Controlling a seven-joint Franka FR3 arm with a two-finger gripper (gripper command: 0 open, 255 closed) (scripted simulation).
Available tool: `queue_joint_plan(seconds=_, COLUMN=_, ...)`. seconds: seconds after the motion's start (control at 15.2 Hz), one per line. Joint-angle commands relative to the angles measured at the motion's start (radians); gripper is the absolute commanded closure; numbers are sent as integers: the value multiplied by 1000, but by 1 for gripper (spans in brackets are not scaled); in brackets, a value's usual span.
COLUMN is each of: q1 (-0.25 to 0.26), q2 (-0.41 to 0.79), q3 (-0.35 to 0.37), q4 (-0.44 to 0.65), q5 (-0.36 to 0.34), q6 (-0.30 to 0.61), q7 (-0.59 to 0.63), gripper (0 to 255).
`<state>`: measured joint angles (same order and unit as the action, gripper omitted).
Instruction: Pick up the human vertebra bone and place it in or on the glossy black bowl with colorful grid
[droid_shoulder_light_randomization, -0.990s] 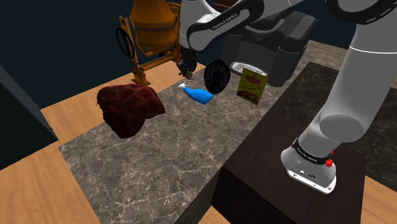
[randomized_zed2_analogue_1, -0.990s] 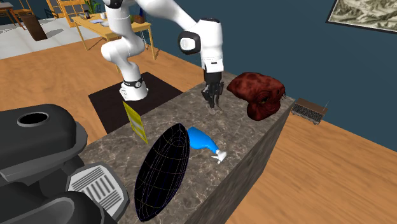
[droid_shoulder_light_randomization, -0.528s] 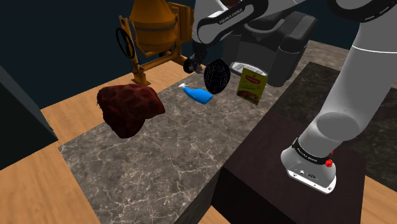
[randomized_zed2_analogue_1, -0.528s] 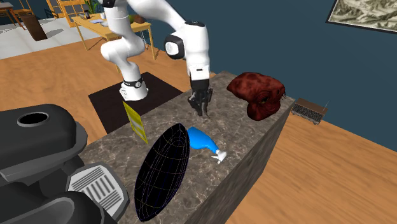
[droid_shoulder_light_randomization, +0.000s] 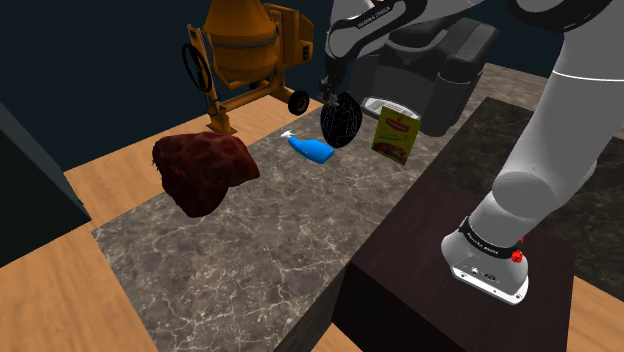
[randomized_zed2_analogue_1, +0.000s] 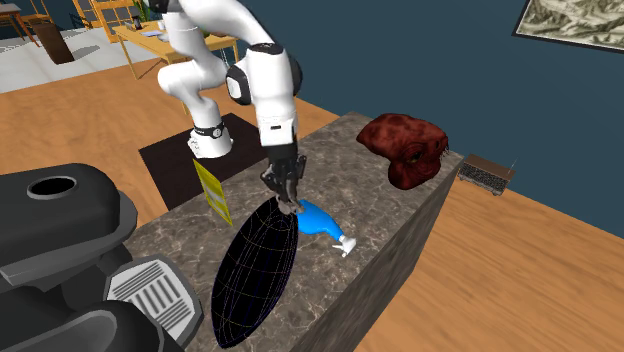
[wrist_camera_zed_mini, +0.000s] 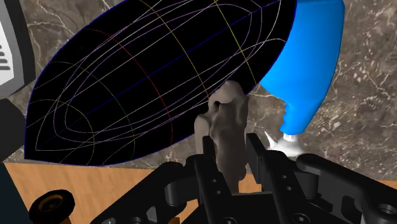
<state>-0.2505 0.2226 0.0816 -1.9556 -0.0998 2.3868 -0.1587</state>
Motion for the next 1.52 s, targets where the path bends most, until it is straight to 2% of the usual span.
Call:
queue_joint_plan(seconds=0.0, q1=-29, q2=18, q3=-12, q4=26, q5=15, q6=-5, q7=-54, gripper=255)
queue_joint_plan(seconds=0.53, q1=-152, q2=106, q3=-53, q4=149, q5=77, q6=-34, q7=-257, gripper=255)
queue_joint_plan(seconds=1.32, q1=-151, q2=189, q3=-55, q4=95, q5=72, q6=103, q7=-253, gripper=255)
queue_joint_plan(seconds=1.45, q1=-151, q2=189, q3=-55, q4=95, q5=72, q6=103, q7=-253, gripper=255)
